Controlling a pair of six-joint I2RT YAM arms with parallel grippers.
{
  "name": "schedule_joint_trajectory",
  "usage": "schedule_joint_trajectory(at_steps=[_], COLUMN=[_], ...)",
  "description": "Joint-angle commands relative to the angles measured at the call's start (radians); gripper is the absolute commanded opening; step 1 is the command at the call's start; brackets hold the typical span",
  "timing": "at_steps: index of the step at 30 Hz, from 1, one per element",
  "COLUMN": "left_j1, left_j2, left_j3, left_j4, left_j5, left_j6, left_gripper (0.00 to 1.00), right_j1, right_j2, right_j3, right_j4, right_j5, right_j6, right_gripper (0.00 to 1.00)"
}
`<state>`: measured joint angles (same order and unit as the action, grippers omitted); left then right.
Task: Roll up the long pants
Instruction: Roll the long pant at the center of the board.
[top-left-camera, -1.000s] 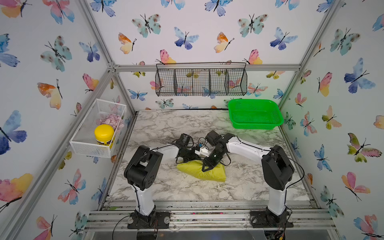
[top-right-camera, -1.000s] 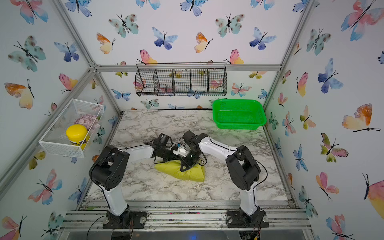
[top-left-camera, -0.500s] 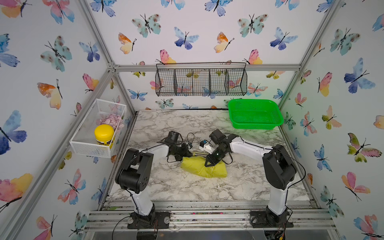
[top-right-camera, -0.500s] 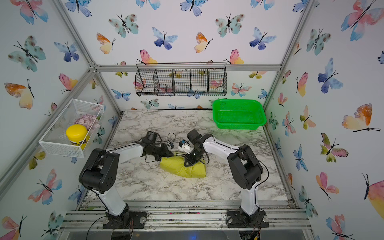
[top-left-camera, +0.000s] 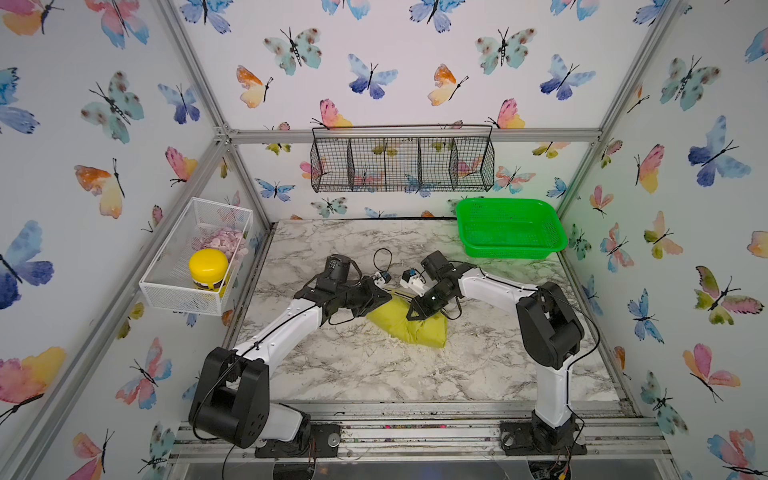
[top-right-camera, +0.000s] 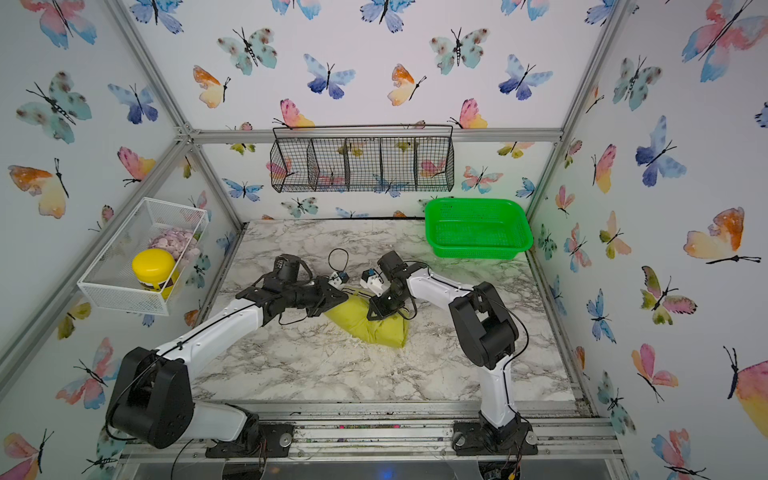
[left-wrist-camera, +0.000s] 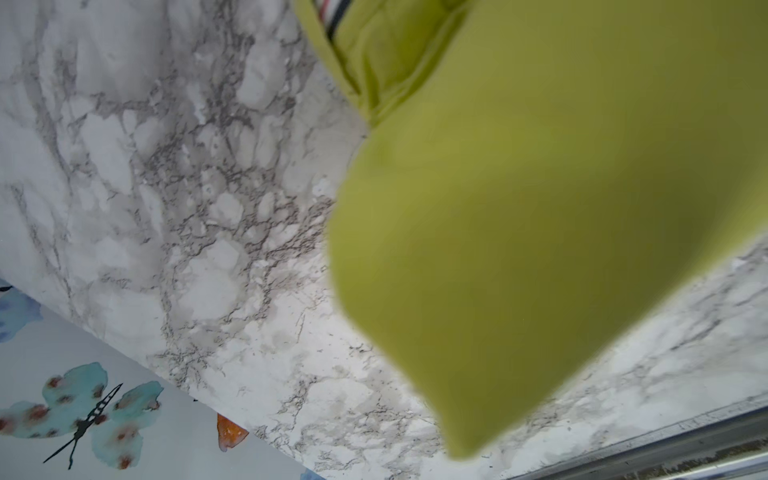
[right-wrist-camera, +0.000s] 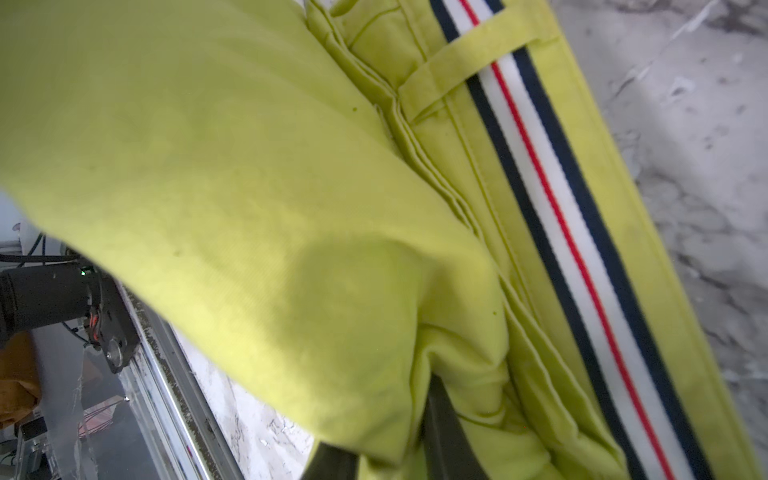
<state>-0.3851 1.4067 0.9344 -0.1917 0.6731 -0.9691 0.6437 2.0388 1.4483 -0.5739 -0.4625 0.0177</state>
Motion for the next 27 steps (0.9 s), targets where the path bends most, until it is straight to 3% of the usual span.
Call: schedule_joint_trajectory(at_steps=[1,6,13,17,20,21,23,24,27], left_j1=[-0.031,-0.035,0.018,0.023,0.021,0.021,0.019,0.019,0.021], left_j2=[-0.002,0.089,0.388,0.578,0.690,0.709,0.731,0.737,0.766], left_j3=[-0.021,-0.066,0.031,0.142,0.157,0.146,0.097,0.074,0.016], left_j4=[0.000,0.108,0.280,0.237,0.225,0.229,0.247,0.251,0.261], left_j5=[0.005,-0.076,-0.144,-0.152,-0.138,-0.133,-0.137,-0.140,-0.153], left_j6=[-0.040,-0.033,0.008,0.057,0.083,0.093,0.104,0.111,0.126], left_gripper=[0.02,0.00,0.00,0.00,0.00,0.00,0.00,0.00,0.00], right_j1=[-0.042,-0.049,-0.049,-0.049,-0.049,-0.049,-0.049,-0.049,-0.049], right_j2=[0.167,0.158,0.095,0.066,0.017,-0.008,-0.084,-0.120,-0.248], right_j3=[-0.041,-0.037,-0.134,-0.193,-0.220,-0.224,-0.230,-0.228,-0.204], right_j4=[0.039,0.034,0.044,0.044,0.034,0.029,0.022,0.015,-0.038], right_j5=[0.279,0.243,0.182,0.180,0.260,0.296,0.374,0.409,0.534], right_j6=[-0.018,-0.025,-0.028,-0.016,0.030,0.049,0.093,0.112,0.163], right_gripper=[0.04,0.04,0.04,0.04,0.08,0.14,0.43,0.52,0.61])
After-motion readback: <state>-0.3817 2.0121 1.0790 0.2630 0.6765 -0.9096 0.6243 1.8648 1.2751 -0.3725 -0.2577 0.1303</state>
